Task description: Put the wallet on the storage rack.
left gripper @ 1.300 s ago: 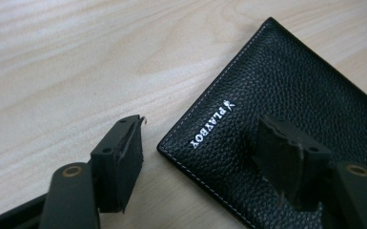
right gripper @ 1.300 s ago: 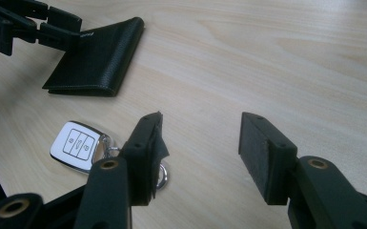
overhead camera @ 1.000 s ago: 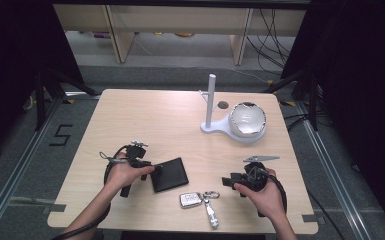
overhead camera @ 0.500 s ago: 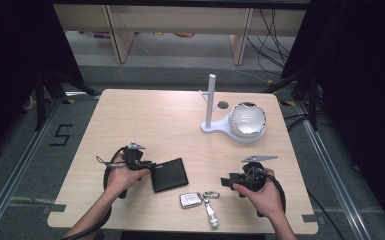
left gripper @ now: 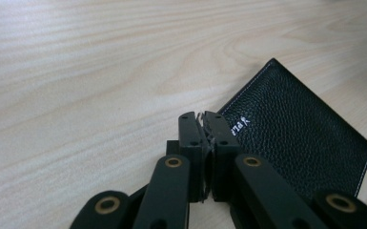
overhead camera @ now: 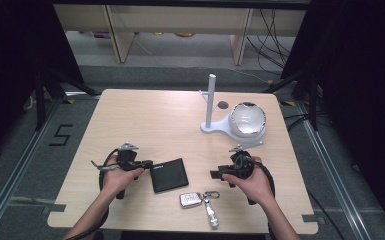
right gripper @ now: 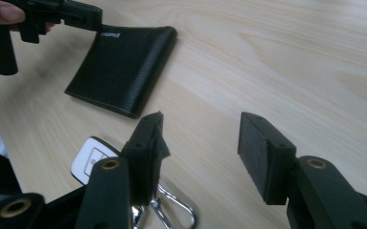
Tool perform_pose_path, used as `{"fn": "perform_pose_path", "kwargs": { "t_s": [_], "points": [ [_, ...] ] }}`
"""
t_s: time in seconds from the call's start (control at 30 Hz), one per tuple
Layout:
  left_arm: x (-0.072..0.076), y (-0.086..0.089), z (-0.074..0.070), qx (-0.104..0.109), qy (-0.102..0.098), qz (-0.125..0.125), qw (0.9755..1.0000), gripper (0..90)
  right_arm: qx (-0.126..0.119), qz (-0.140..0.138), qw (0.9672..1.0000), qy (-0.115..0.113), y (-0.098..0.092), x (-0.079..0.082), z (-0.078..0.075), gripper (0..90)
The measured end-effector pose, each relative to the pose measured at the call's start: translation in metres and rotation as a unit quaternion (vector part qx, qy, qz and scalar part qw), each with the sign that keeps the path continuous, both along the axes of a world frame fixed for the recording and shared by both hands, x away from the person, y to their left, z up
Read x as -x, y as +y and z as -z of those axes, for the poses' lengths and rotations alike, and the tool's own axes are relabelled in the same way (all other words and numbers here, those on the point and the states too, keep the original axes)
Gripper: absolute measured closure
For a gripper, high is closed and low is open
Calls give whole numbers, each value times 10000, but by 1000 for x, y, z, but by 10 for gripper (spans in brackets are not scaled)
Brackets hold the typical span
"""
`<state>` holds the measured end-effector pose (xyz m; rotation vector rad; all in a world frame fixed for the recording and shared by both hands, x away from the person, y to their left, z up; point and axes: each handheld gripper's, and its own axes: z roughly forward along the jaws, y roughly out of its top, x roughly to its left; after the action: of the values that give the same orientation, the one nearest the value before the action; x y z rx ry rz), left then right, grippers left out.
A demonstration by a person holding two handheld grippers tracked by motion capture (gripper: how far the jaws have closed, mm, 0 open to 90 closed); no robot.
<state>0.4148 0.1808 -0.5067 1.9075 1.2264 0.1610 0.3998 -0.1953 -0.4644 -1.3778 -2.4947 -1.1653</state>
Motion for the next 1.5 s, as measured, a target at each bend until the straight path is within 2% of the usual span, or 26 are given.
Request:
{"fn": "perform_pose_path", "kwargs": {
  "t_s": [0.1,0.13,0.17,0.2,0.33,0.4,0.47,0.53,0.57,0.63,0.73,0.77,0.8,0.87,0.9,1.0,1.03,1.07,1.1,1.17,1.2,1.23,1.27,1.33,1.37,1.5],
  "points": [
    [2,-1,-1,128,-53,-70,9999,870,21,-92,9999,74,10,-8,-1,520],
    [2,1,-2,37,-31,11,10000,870,3,-127,9998,174,16,-12,-2,521],
    [2,-1,-1,145,-71,-80,9998,871,3,-160,9996,231,21,-16,-1,524],
    [3,0,-1,100,-39,-59,9999,871,34,-247,9989,401,32,-24,0,529],
    [3,0,1,152,-17,-104,9998,870,47,-315,9979,571,46,-35,4,534],
    [3,0,2,175,-20,-114,9998,870,80,-379,9957,838,63,-44,10,535],
    [3,1,1,80,-21,-61,9999,870,118,-463,9949,892,69,-48,14,535],
    [4,1,2,73,-21,-86,9999,869,203,-394,9946,934,73,-48,15,535],
    [4,1,2,77,-15,-94,9999,869,177,-518,9939,958,75,-49,17,535],
    [4,1,2,75,-28,-103,9999,869,279,-446,9925,1103,82,-48,18,535],
    [5,0,2,56,-28,-102,9999,868,315,-480,9926,1074,85,-49,20,534],
    [5,0,2,53,-29,-107,9999,868,242,-524,9919,1129,86,-48,20,534],
    [6,-2,3,129,-51,-185,9997,868,335,-518,9922,1087,89,-49,22,533],
    [6,-2,3,119,-63,-188,9997,868,365,-473,9915,1159,91,-48,22,532],
    [6,-1,4,62,-55,-153,9998,867,468,-511,9913,1119,94,-50,24,530],
    [7,-1,4,37,-40,-141,9999,866,461,-502,9904,1202,97,-49,25,526],
    [7,-1,4,47,-52,-147,9999,866,693,-544,9897,1131,99,-51,27,520],
    [7,-1,5,65,-39,-142,9999,866,682,-492,9890,1220,101,-51,27,515],
    [7,-1,5,66,-33,-127,9999,866,588,-534,9901,1159,103,-52,28,513],
    [8,-3,6,140,-45,-207,9997,865,616,-548,9899,1154,107,-52,28,512],
    [8,-4,6,132,-36,-192,9997,864,589,-516,9899,1185,109,-52,28,507],
    [8,-3,6,44,-46,-158,9999,864,695,-529,9892,1179,110,-52,28,498],
    [8,-4,7,126,-50,-217,9997,863,638,-566,9895,1164,112,-53,28,500],
    [8,-4,7,133,-50,-224,9996,863,665,-550,9895,1156,113,-52,27,504],
    [9,-3,7,39,-61,-166,9998,863,736,-514,9889,1186,113,-53,27,527],
    [9,-4,8,5,-71,-164,9998,859,754,-368,9894,1188,113,-52,27,600]
  ]
}}
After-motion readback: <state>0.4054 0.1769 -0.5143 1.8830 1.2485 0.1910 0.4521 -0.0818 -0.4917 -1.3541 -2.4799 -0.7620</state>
